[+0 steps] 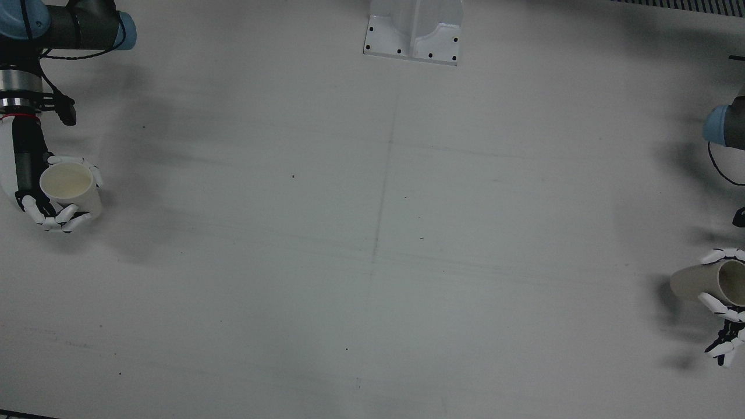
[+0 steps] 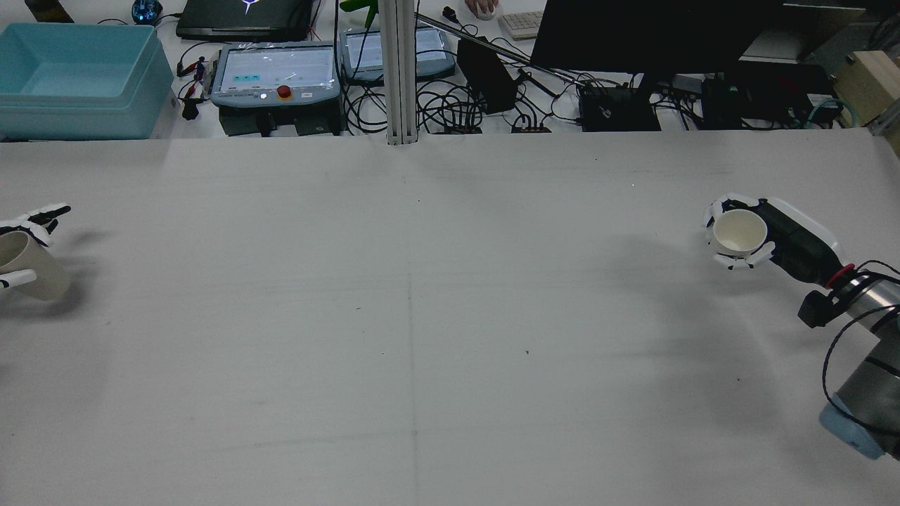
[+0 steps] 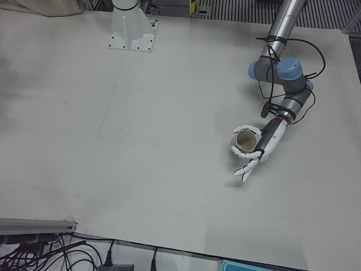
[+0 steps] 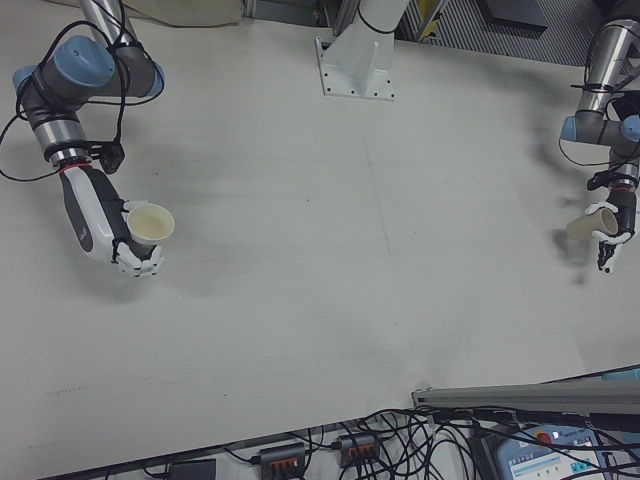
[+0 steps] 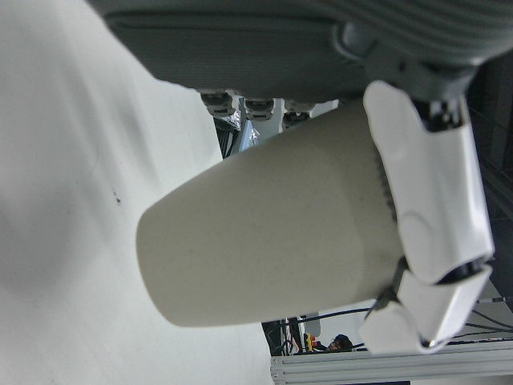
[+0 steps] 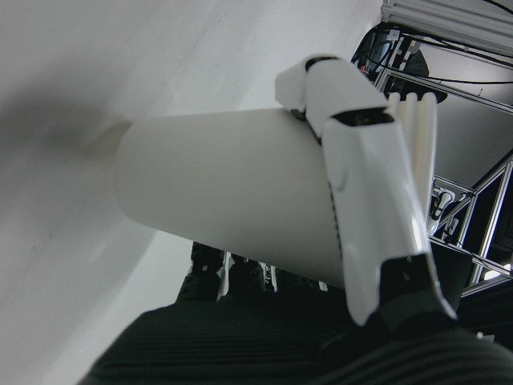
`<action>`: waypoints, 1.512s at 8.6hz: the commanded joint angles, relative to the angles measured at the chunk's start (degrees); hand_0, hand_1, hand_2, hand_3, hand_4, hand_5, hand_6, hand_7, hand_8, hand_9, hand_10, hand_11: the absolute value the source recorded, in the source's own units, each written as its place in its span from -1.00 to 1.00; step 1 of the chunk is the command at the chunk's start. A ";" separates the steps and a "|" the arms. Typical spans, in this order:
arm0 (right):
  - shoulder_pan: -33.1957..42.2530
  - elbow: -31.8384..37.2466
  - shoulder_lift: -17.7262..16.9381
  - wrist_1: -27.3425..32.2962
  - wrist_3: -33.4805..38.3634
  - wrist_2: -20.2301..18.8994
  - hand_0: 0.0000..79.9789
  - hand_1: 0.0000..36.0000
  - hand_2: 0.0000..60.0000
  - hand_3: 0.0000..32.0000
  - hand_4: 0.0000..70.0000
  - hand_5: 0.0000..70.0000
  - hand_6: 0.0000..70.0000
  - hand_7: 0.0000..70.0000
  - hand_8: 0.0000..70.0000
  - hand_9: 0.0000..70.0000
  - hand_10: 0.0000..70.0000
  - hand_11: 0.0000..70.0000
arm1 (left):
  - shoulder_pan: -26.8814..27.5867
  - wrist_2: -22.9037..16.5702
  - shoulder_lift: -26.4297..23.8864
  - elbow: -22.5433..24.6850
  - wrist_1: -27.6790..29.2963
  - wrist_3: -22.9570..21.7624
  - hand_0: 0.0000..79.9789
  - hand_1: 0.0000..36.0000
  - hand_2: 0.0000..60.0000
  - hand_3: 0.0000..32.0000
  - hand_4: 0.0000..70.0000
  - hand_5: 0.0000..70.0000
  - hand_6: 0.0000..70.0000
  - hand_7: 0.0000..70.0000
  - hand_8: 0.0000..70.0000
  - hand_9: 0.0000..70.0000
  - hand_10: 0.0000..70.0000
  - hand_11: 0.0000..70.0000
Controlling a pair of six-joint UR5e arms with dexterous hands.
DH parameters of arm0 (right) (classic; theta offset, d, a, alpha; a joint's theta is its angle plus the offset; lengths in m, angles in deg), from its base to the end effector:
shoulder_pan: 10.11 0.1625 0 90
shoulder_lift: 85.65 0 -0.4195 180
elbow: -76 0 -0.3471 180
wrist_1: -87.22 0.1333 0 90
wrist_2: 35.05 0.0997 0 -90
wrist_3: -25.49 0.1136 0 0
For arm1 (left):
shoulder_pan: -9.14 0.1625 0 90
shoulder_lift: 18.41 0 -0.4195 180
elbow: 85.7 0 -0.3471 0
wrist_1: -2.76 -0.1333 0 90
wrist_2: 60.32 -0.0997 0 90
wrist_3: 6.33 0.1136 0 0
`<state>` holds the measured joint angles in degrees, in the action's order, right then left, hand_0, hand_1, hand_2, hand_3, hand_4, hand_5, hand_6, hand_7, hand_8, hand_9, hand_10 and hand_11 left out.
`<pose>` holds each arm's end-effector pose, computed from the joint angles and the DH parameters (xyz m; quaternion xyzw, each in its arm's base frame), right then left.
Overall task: Pour water
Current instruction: 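Lift the paper cup with the right hand away from the table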
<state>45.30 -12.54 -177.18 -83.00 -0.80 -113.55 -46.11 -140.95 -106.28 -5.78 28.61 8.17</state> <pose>-0.1315 -0.4654 0.6858 0.0125 -0.7468 0.6075 0.2701 0.1352 -0.4613 0.7256 -0.0880 0.7801 -0.5868 0.1983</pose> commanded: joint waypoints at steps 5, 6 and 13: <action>27.82 -31.25 16.67 -39.97 7.48 -14.31 1.00 1.00 1.00 -1.00 -0.40 1.00 0.45 1.00 0.48 0.91 -0.07 0.42 | 1.19 -6.80 -5.80 24.04 -22.92 1.82 0.32 1.00 1.00 -1.00 0.97 1.00 -0.56 -0.49 -0.90 -0.88 -0.96 -0.89; 27.73 -30.90 22.56 -43.75 6.70 -13.88 1.00 1.00 0.98 -1.00 -0.27 1.00 0.53 1.00 0.51 0.88 -0.04 0.47 | 3.19 -8.13 -10.09 24.14 -27.13 4.29 0.34 1.00 1.00 -1.00 0.95 1.00 -0.58 -0.50 -0.91 -0.89 -0.97 -0.89; -9.99 -20.20 50.89 -53.20 -40.61 8.58 1.00 1.00 1.00 -1.00 -0.08 1.00 0.72 1.00 0.53 0.96 0.05 0.58 | 12.88 -8.32 -33.94 23.88 -46.58 11.25 0.36 1.00 1.00 -1.00 1.00 1.00 -0.57 -0.48 -0.89 -0.87 -0.95 -0.87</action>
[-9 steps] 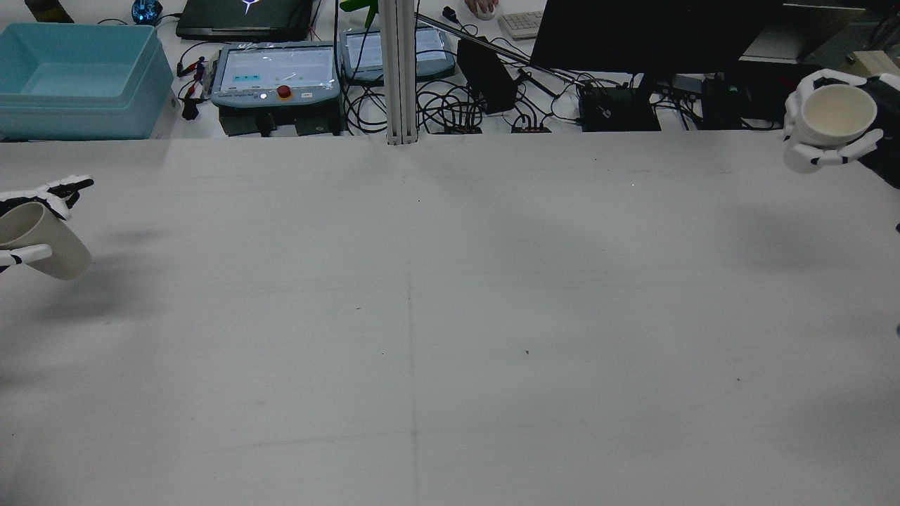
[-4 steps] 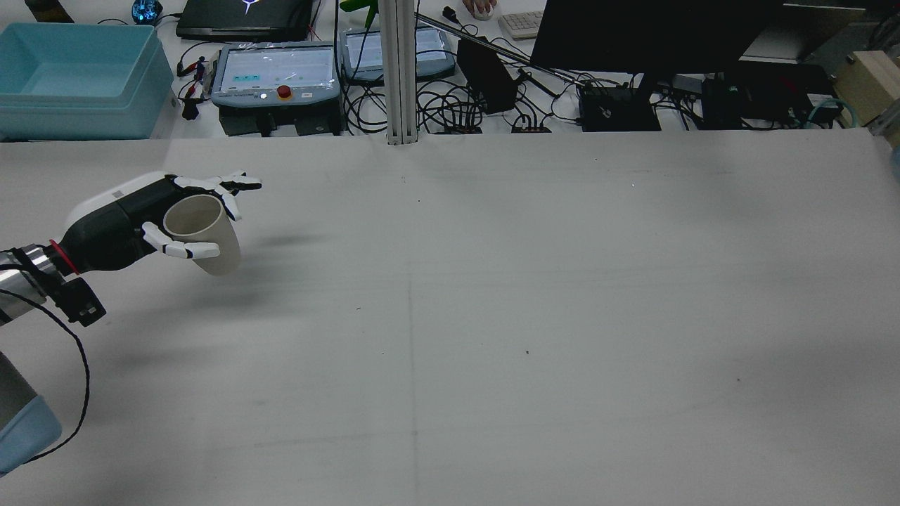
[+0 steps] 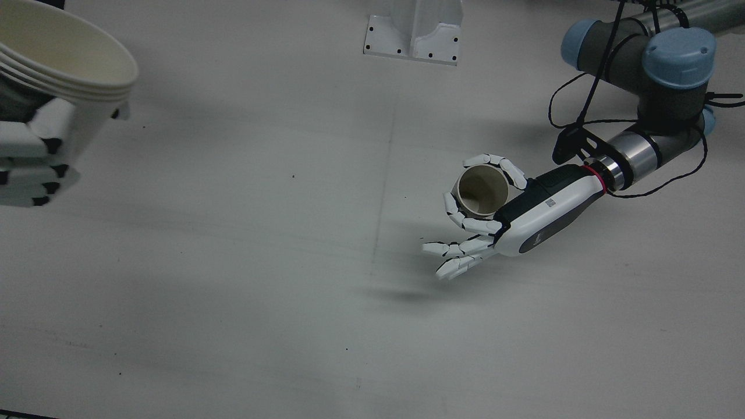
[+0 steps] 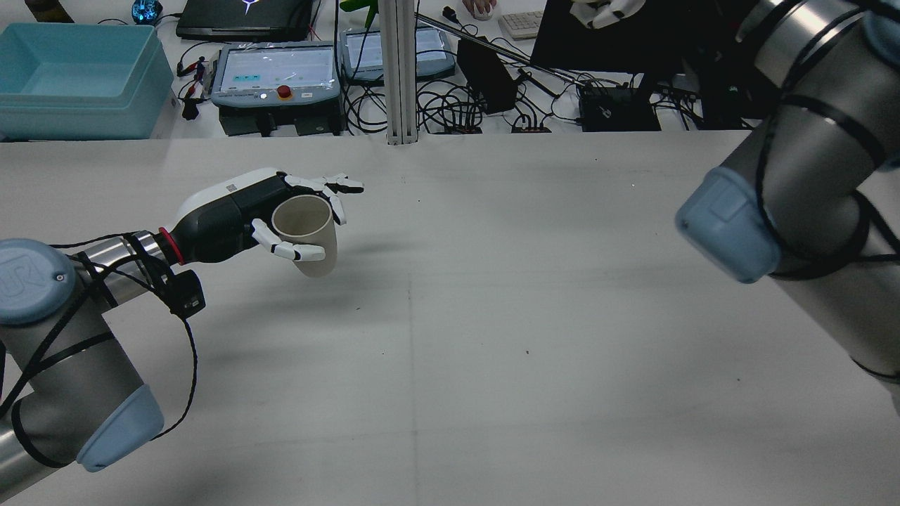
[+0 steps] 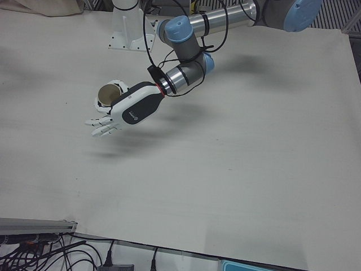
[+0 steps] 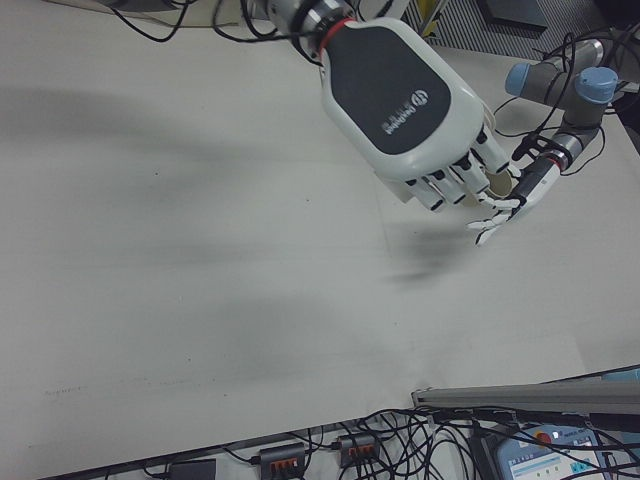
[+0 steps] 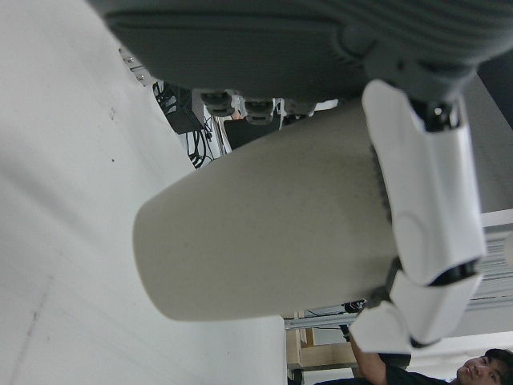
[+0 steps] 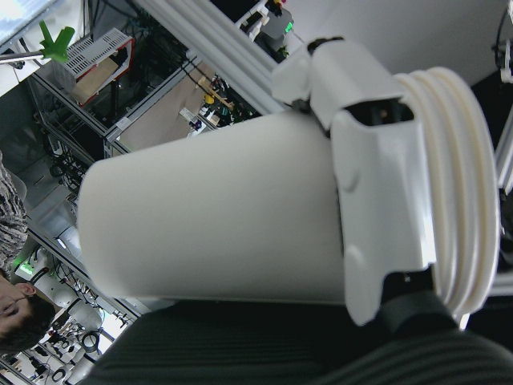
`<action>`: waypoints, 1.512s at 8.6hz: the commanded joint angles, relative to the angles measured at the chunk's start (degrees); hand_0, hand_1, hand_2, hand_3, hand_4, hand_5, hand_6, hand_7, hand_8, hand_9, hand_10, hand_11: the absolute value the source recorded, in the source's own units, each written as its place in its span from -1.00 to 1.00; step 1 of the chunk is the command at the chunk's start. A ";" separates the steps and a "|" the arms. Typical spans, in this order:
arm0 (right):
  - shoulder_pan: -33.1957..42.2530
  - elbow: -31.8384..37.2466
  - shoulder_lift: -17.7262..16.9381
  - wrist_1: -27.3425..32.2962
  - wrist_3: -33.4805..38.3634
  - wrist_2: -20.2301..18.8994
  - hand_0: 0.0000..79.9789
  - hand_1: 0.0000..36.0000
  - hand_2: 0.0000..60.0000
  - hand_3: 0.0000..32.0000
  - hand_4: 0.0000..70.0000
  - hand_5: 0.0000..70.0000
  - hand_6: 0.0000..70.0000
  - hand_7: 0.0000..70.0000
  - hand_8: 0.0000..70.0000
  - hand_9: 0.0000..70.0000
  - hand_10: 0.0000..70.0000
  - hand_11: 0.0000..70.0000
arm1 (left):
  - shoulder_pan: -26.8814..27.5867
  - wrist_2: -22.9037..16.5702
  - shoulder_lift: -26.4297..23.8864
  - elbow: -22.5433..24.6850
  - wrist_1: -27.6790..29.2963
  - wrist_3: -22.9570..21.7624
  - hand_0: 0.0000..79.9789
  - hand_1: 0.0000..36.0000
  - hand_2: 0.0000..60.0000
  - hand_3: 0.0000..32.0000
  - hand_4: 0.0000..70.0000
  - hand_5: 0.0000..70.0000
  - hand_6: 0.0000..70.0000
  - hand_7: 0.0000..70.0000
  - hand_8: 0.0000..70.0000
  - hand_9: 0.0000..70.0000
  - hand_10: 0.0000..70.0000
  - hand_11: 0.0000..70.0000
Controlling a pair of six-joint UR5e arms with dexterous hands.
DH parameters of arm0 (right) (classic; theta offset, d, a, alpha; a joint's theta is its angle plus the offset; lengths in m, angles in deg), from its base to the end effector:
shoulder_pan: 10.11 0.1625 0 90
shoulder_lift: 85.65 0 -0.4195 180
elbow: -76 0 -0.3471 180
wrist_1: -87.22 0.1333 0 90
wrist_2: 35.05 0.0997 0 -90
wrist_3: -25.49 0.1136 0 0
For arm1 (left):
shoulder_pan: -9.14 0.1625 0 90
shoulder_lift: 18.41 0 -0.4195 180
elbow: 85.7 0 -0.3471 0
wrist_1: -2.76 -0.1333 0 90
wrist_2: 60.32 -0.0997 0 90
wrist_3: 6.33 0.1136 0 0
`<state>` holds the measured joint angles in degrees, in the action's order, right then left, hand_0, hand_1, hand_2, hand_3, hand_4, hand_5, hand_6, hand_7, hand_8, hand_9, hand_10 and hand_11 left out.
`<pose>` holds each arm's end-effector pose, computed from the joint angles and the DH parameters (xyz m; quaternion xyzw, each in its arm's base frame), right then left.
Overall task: Pour water
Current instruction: 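Lift the paper cup with the right hand away from the table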
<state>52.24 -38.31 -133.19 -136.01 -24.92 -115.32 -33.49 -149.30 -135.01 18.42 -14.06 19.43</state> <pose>-0.1260 -0.5691 0.1997 0.2100 -0.8079 0.4688 0.2887 0.3462 -0.5026 0.3563 -0.1524 0.8242 -0.4425 0.3189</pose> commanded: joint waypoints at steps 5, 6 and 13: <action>-19.58 -1.73 -1.15 0.07 -12.78 16.28 1.00 1.00 1.00 -1.00 -0.18 1.00 0.55 1.00 0.39 0.75 0.03 0.56 | -0.61 0.04 -7.43 -2.00 -3.59 -1.58 0.34 1.00 1.00 -1.00 1.00 1.00 -0.56 -0.48 -0.89 -0.86 -0.95 -0.87; -16.07 -3.53 -10.20 1.64 3.66 16.11 1.00 1.00 1.00 -1.00 -0.23 1.00 0.48 1.00 0.35 0.70 0.03 0.56 | -0.79 0.38 -0.63 -1.74 1.12 -5.68 0.33 1.00 1.00 -1.00 0.99 1.00 -0.58 -0.49 -0.89 -0.87 -0.95 -0.87; 2.95 38.90 -32.53 57.85 40.71 8.55 0.91 1.00 1.00 -1.00 -0.53 1.00 0.45 0.83 0.75 1.00 0.29 0.90 | -23.44 -0.32 36.50 -11.04 38.85 -11.18 0.31 0.87 1.00 -1.00 1.00 1.00 -0.60 -0.47 -0.89 -0.84 -0.94 -0.87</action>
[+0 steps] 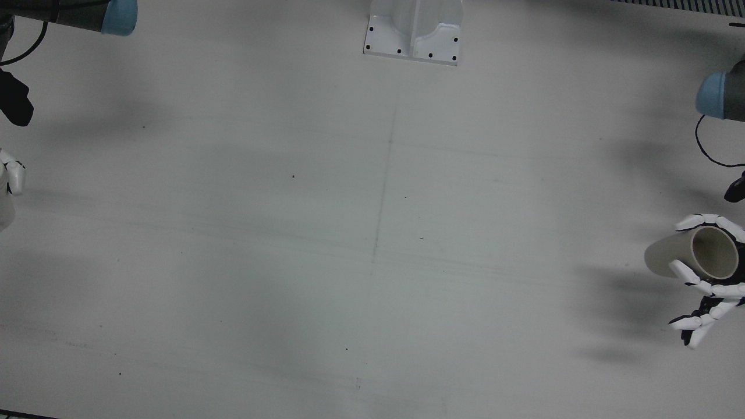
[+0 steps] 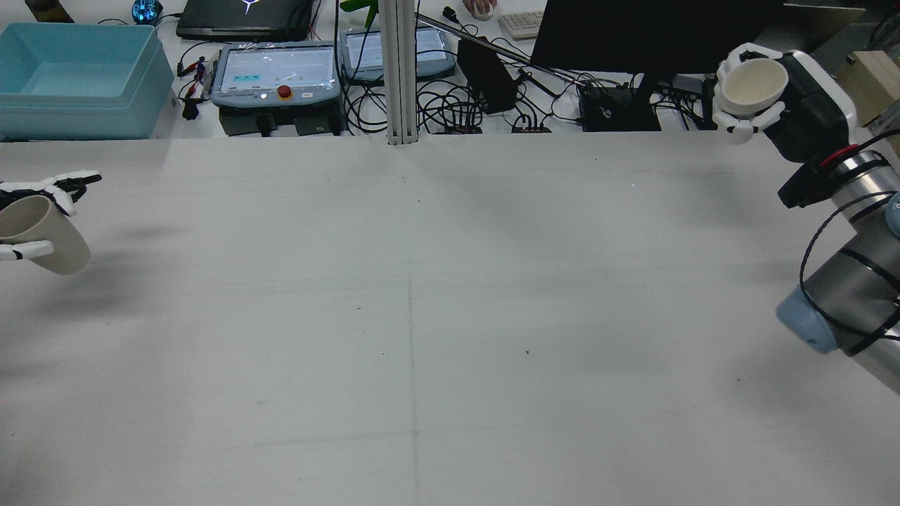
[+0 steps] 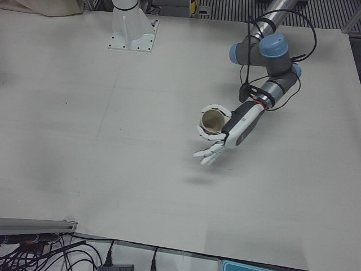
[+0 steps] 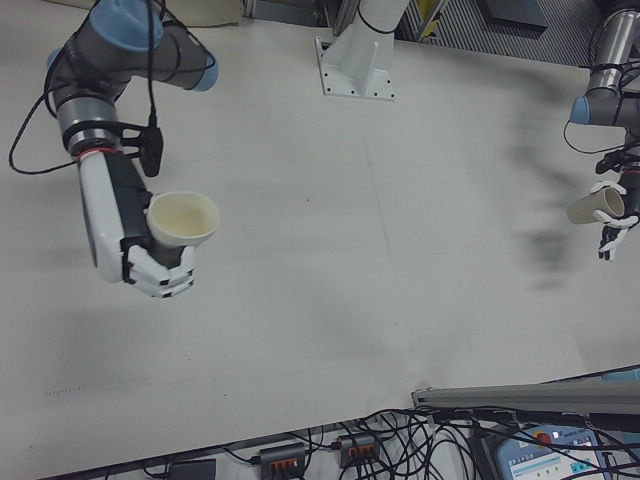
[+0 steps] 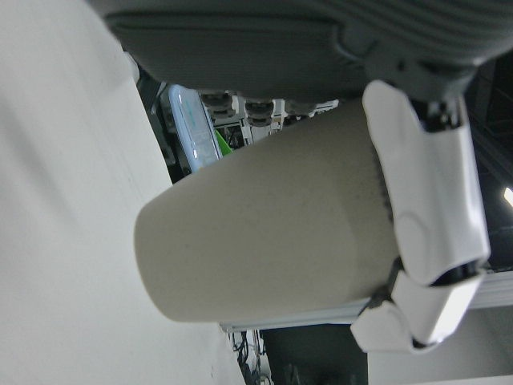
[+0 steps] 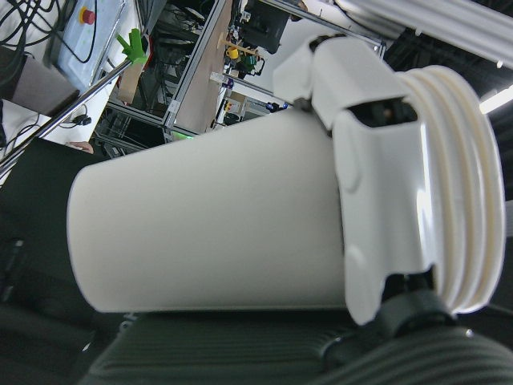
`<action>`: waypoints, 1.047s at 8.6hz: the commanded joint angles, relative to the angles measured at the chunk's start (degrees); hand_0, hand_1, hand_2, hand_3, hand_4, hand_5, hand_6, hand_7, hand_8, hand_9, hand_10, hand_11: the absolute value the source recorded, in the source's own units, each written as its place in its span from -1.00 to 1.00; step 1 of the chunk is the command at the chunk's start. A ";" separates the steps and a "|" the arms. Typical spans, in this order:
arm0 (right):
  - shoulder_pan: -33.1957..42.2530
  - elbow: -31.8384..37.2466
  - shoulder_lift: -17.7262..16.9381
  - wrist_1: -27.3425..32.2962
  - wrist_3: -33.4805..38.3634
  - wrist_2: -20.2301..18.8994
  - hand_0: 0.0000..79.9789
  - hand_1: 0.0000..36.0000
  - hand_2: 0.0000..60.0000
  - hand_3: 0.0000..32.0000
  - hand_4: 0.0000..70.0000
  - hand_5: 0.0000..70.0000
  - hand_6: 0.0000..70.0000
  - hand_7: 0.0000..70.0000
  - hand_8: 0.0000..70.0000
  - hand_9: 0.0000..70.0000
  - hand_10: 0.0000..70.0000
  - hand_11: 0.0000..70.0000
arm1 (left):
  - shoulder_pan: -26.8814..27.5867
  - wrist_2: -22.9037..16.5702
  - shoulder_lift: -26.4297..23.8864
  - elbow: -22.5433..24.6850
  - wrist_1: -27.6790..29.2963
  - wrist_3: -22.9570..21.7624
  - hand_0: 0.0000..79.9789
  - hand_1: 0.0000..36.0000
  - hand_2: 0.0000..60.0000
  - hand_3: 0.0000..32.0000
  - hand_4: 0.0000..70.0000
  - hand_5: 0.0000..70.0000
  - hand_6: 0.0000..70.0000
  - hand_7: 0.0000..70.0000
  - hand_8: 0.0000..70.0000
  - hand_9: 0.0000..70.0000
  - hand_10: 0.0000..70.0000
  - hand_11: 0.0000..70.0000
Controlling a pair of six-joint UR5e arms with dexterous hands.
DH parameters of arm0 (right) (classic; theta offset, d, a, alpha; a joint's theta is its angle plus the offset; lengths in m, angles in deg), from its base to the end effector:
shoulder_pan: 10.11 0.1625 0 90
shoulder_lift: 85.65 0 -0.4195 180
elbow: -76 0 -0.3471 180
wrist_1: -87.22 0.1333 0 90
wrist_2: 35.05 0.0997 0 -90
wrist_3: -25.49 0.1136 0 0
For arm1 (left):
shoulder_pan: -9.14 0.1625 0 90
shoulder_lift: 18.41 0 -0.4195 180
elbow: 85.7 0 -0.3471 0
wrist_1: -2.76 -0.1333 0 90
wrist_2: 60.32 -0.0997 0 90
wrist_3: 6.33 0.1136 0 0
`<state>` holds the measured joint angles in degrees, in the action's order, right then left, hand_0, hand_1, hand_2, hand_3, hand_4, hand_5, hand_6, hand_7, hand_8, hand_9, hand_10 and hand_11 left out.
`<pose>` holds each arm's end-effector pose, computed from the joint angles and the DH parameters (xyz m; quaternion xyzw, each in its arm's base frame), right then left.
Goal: Pour water
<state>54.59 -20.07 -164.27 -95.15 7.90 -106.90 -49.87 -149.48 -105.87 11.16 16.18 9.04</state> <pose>-0.0800 -0.5640 0.5378 0.0430 -0.7885 0.6048 0.1030 0.1243 -0.4690 0.6158 -0.1055 0.8008 -0.5443 0.2266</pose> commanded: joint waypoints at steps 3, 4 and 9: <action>0.51 36.37 -1.01 28.64 8.19 0.57 0.61 1.00 1.00 -1.00 -0.32 1.00 0.70 0.99 1.00 1.00 0.41 1.00 | -7.96 0.04 8.44 -6.24 12.23 4.72 0.29 0.76 1.00 -1.00 1.00 1.00 -0.65 -0.49 -0.91 -0.86 -0.95 -0.88; 0.68 36.65 -1.45 28.65 8.28 0.57 0.59 1.00 1.00 -1.00 -0.26 1.00 0.74 1.00 1.00 1.00 0.42 1.00 | -7.87 0.12 8.36 -6.25 13.02 9.63 0.28 0.76 1.00 -1.00 0.97 1.00 -0.67 -0.51 -0.93 -0.87 -0.95 -0.88; 2.08 39.21 -2.50 28.74 8.36 1.19 0.88 0.93 0.81 -1.00 -0.37 1.00 0.41 0.61 0.67 1.00 0.28 0.87 | -1.30 0.74 7.57 -10.18 16.10 19.96 0.30 0.76 1.00 -1.00 0.94 1.00 -0.66 -0.48 -0.92 -0.86 -0.95 -0.88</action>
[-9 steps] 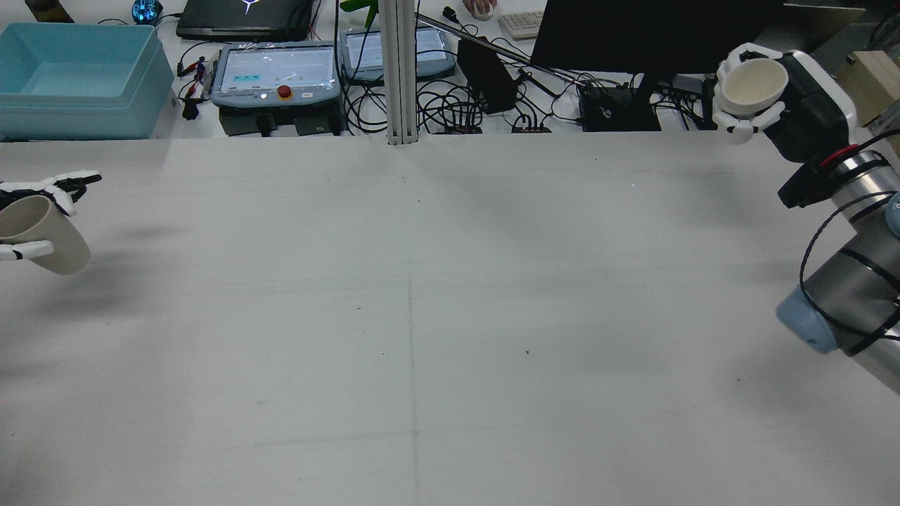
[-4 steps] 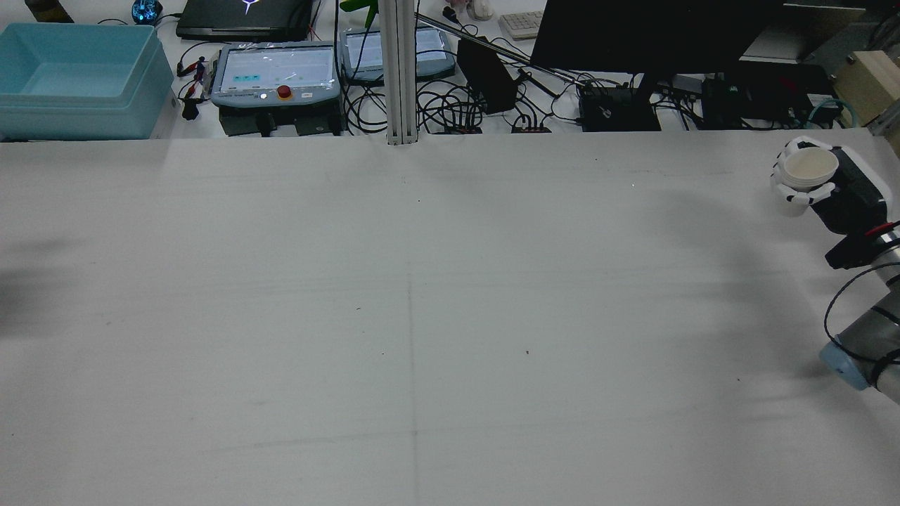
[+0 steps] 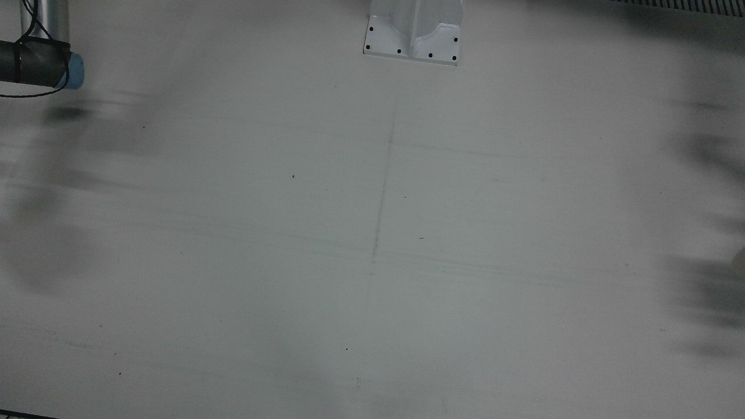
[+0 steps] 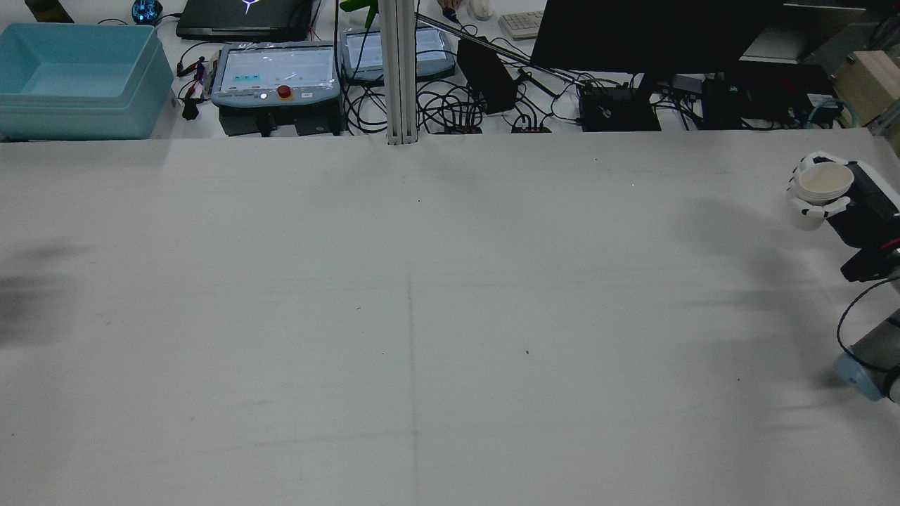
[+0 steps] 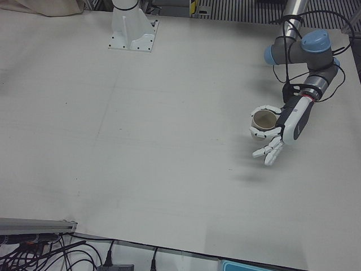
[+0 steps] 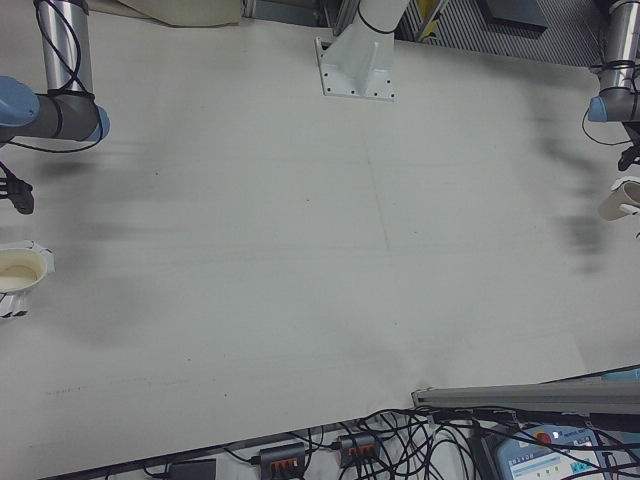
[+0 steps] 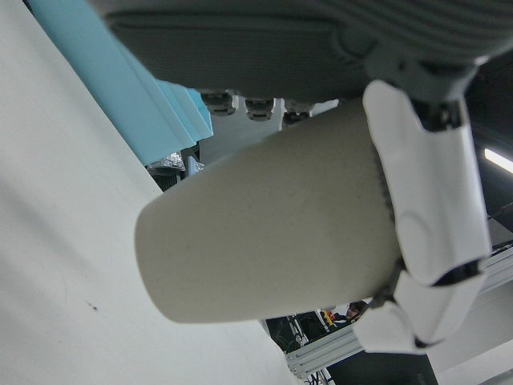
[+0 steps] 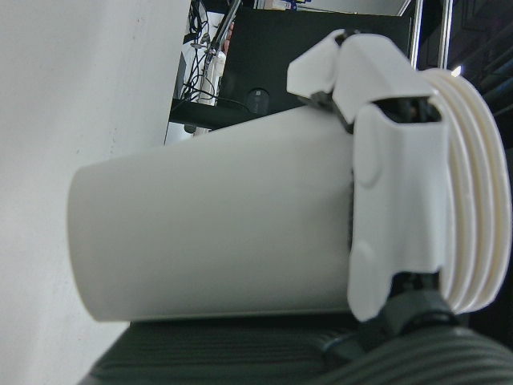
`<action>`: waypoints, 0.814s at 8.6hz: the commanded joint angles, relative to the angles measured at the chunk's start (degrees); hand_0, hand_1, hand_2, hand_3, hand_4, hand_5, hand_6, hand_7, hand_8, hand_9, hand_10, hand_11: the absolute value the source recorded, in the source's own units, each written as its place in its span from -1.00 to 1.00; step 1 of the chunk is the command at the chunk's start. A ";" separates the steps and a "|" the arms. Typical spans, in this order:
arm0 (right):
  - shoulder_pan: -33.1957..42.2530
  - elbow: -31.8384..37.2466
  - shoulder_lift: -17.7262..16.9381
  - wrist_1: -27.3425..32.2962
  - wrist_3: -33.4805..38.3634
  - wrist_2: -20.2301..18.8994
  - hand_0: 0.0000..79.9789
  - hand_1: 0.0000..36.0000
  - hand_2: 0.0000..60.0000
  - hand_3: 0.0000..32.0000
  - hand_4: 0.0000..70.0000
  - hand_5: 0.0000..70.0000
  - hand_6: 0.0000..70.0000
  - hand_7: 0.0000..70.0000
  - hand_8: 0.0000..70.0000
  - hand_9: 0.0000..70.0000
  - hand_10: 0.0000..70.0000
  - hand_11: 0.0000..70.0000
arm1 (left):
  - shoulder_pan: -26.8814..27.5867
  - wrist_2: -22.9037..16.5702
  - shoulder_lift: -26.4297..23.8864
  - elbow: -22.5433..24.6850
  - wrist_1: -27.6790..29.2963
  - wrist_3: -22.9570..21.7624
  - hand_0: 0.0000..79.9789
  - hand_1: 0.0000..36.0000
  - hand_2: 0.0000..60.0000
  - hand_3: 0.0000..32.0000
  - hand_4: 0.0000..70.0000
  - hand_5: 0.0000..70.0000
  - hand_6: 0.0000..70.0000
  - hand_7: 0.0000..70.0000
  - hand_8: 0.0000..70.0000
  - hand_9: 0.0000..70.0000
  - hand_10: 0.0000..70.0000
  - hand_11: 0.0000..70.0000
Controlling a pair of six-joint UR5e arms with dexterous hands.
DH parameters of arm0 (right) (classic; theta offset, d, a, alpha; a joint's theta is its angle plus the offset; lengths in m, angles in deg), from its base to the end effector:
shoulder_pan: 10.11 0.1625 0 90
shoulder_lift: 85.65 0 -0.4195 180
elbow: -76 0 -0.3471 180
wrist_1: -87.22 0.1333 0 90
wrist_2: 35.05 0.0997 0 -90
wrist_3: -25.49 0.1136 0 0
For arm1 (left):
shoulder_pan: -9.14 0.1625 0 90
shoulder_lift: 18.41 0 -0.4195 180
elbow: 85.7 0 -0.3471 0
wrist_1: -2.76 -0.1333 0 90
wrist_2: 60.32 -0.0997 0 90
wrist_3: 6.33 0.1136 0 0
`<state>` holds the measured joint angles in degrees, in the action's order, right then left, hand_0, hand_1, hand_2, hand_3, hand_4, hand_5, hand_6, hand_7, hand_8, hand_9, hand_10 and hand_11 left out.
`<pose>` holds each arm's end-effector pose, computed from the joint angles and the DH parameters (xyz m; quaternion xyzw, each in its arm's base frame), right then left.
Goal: Pour water
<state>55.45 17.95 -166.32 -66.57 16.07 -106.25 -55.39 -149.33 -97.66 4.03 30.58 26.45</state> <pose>-0.0530 -0.5273 0.8027 0.0169 -0.7276 0.6808 0.0828 0.0499 -0.4193 0.7036 0.0563 0.8008 -0.5242 0.2841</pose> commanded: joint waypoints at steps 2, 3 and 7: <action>1.49 1.01 -0.46 1.03 0.46 -0.08 0.28 -0.26 -1.00 -1.00 -0.91 -0.95 -1.00 -1.00 -1.00 -1.00 -0.97 -0.93 | 5.54 1.11 -1.78 -5.43 2.23 2.64 0.31 0.72 1.00 -1.00 0.95 1.00 -0.65 -0.47 -0.91 -0.85 -0.95 -0.88; 1.84 1.01 -0.46 2.34 0.64 -1.57 0.20 -0.44 -1.00 -1.00 -1.00 -1.00 -1.00 -1.00 -1.00 -1.00 -1.00 -1.00 | 5.98 1.20 -2.05 -5.71 2.15 2.64 0.31 0.70 1.00 -1.00 0.95 1.00 -0.64 -0.47 -0.91 -0.85 -0.95 -0.88; 2.81 0.92 -0.46 2.44 0.81 -2.64 0.15 -0.57 -1.00 -1.00 -1.00 -1.00 -1.00 -1.00 -1.00 -1.00 -1.00 -1.00 | 7.92 1.72 -4.60 -10.80 3.99 3.52 0.35 0.50 1.00 -1.00 0.91 0.97 -0.64 -0.47 -0.91 -0.86 -0.95 -0.89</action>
<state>57.78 18.91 -166.73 -64.31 16.80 -108.65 -48.24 -148.11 -101.48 -5.10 33.97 29.30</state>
